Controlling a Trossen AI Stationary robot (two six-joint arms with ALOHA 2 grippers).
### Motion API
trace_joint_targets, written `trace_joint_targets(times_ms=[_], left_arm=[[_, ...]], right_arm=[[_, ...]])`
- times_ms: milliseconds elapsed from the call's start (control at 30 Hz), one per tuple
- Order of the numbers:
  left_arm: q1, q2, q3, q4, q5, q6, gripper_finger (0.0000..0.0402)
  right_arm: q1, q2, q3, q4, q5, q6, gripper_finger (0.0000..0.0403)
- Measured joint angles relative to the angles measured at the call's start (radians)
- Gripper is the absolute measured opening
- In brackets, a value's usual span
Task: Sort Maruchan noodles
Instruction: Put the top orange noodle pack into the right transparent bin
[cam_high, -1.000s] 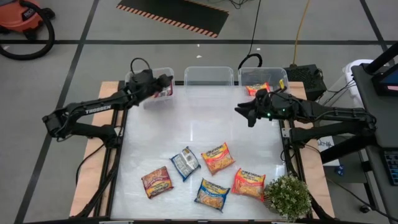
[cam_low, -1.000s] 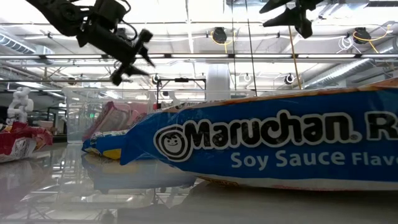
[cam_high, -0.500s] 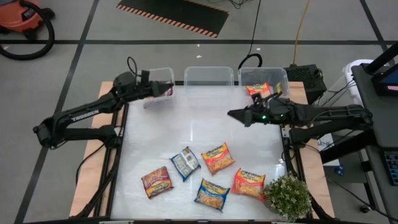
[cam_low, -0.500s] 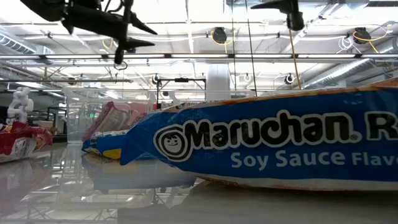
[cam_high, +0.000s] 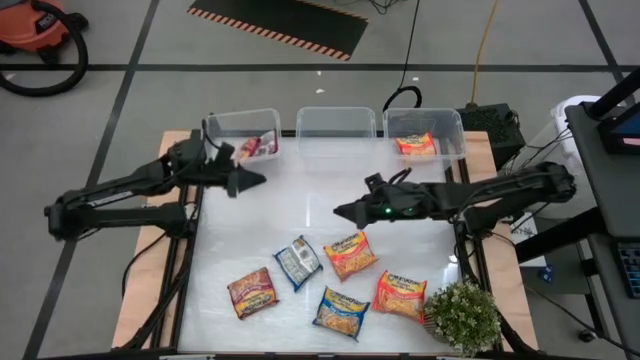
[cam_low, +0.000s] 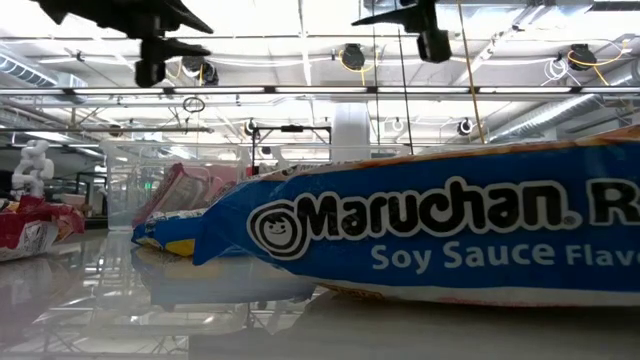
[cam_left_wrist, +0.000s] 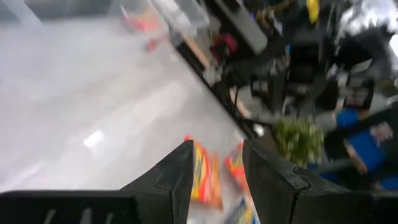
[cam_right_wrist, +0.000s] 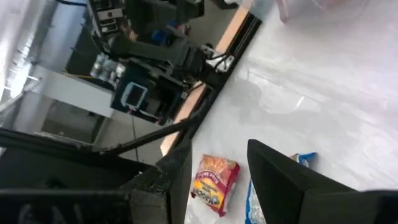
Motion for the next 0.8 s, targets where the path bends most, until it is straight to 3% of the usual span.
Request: trace_joint_targets(times_ms=[233, 467, 800], left_arm=[[-0.109, -0.01, 0.0, -0.172, -0.013, 0.04, 0.0143], [-0.194, -0.009, 0.0, -0.219, -0.096, 0.027, 0.0143], [-0.315, -0.009, 0.0, -0.219, -0.206, -0.035, 0.0143]], right_arm=[[0.003, 0.079, 0.16, -0.302, -0.054, -0.057, 0.0149], [0.001, 0.11, 0.238, -0.613, -0.11, -0.042, 0.016], [0.04, 0.11, 0.238, -0.751, -0.154, -0.481, 0.0183]])
